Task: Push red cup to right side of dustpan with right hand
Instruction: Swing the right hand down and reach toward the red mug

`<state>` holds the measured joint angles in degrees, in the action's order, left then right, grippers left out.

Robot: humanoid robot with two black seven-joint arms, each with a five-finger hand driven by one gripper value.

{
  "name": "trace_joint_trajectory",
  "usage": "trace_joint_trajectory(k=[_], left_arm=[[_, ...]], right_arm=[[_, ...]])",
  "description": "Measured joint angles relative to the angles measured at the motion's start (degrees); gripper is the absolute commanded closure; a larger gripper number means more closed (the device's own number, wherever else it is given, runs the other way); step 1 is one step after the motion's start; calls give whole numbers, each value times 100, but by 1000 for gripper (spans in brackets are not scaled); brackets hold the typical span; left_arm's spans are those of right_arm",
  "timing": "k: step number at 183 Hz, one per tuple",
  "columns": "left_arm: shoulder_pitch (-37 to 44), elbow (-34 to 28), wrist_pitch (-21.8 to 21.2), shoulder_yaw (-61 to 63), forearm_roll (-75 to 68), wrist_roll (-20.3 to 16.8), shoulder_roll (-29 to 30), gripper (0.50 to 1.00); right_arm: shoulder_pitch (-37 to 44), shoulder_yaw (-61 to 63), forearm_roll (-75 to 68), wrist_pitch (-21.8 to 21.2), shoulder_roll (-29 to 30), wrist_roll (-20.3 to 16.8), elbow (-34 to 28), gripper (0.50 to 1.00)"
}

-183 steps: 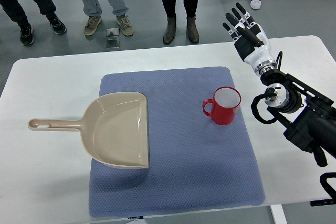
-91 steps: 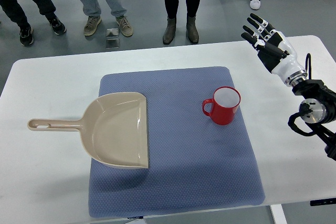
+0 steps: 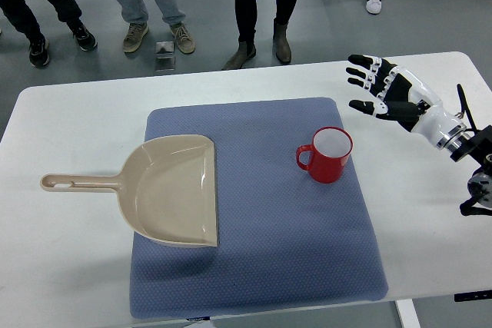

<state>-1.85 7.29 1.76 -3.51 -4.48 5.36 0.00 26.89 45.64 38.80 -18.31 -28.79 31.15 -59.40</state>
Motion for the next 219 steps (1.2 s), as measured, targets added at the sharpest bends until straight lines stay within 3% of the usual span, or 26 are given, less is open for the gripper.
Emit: trace_joint_trajectory(k=[91, 219], left_arm=[[0, 0, 0, 0, 0, 0, 0, 500], [0, 0, 0, 0, 0, 0, 0, 500]], right_arm=[[-419, 14, 719, 383, 452, 368, -8, 572], [-568, 15, 1306, 965, 594, 385, 50, 572]])
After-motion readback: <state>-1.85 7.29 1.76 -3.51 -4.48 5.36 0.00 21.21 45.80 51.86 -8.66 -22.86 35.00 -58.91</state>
